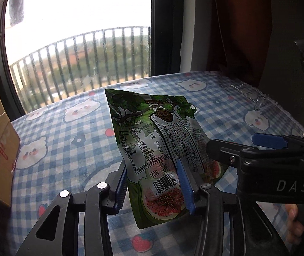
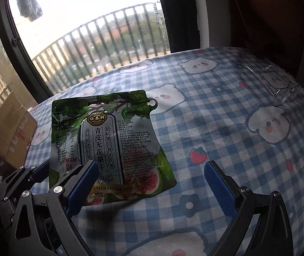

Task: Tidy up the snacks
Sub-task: 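Lift the fig bag with the left tool and carry it over the box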

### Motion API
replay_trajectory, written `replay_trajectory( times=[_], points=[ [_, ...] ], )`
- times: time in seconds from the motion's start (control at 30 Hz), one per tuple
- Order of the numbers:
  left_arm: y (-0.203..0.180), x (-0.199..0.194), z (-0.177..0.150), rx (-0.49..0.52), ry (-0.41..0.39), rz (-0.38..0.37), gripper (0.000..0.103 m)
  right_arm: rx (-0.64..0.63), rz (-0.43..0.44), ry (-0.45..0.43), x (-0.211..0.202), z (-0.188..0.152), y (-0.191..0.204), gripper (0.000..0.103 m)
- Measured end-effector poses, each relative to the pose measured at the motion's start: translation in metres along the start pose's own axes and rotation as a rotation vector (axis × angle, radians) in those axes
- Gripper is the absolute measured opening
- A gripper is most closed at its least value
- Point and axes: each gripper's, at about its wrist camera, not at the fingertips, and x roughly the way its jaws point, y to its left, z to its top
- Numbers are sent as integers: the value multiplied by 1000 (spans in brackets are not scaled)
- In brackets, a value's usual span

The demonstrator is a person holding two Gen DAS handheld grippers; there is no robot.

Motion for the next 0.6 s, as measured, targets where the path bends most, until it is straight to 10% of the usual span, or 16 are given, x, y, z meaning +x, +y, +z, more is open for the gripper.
replay_trajectory(
  times=[0.2, 0.6],
  points=[
    [-27, -25, -15, 179, -122, 79, 41, -16, 25, -34, -12, 0, 6, 100],
    [-6, -24, -22, 117, -63, 29, 38, -128, 75, -46, -11, 0, 18, 100]
  ],
)
